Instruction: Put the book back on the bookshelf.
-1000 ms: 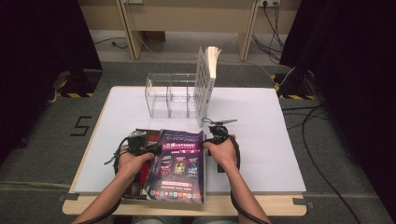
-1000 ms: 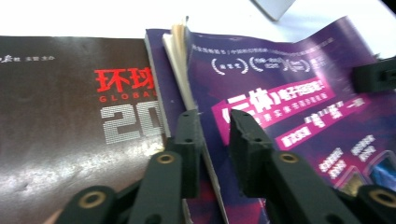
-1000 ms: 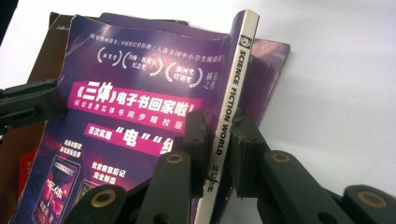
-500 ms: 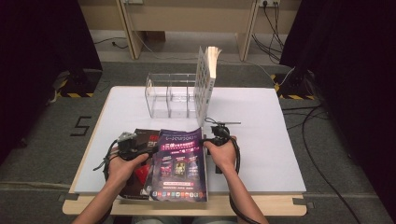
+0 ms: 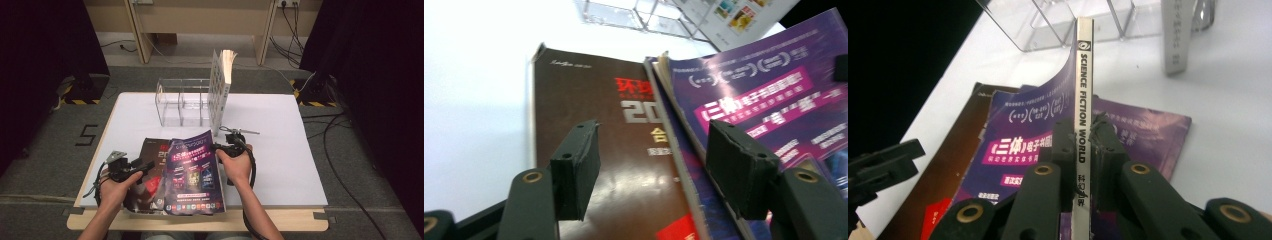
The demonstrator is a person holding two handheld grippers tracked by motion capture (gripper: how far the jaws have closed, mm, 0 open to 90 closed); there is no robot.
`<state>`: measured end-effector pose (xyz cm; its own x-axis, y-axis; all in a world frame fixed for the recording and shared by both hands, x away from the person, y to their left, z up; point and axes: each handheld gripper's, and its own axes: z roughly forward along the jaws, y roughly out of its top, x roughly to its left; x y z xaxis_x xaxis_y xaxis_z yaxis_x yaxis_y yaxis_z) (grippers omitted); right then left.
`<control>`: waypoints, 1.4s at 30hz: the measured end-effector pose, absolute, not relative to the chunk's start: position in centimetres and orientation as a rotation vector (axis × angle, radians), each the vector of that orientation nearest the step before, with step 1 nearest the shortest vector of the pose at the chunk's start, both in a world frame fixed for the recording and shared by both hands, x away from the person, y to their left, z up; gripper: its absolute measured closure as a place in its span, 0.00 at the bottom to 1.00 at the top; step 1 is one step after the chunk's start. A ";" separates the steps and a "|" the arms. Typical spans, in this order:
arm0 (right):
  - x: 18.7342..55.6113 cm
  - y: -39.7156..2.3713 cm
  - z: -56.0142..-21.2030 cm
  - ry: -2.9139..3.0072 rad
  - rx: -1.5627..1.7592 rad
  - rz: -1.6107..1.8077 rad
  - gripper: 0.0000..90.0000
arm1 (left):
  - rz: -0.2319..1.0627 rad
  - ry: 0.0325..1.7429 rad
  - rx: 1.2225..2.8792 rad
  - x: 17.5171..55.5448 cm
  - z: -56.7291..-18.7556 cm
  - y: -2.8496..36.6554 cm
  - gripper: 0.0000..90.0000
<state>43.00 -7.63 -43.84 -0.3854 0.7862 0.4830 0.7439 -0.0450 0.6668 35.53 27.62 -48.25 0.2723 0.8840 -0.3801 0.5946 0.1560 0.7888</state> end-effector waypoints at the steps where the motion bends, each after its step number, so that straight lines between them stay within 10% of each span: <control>1: 42.9 -7.6 -43.7 2.136 1.708 1.445 0.93 | 0.362 1.422 1.540 35.5 -48.4 27.7 0.42; 42: 42.3 -6.0 -33.5 1.725 1.278 1.690 0.93 | 0.345 1.451 1.519 35.2 -49.2 28.0 0.42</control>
